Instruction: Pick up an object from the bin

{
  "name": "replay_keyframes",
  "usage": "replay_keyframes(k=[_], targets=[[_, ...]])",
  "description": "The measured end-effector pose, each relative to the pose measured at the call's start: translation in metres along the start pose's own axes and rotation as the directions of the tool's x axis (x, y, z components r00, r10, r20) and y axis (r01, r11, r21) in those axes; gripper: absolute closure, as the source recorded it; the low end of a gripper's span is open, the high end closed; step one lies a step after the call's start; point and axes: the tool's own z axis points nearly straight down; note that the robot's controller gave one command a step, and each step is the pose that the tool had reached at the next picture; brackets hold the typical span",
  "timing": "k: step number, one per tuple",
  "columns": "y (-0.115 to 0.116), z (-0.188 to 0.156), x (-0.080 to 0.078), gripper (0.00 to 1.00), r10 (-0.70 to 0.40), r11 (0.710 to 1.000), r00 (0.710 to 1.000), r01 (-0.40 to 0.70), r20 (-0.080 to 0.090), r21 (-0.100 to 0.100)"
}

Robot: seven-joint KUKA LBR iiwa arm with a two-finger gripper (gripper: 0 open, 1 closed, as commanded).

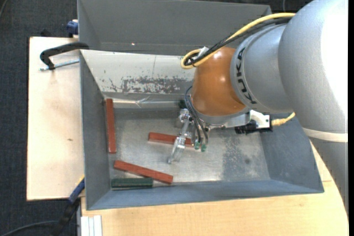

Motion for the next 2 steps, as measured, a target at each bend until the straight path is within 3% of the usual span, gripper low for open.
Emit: replay_keyframes(k=[1,2], targets=[[0.0001,-0.0005,-0.0001,1.00,0.000,1.000,1.000,0.000,0.001,0.000],[0.0014,-0.0053,-0.0007,1.00,-0.001,1.000,1.000,0.001,0.004,-0.002]])
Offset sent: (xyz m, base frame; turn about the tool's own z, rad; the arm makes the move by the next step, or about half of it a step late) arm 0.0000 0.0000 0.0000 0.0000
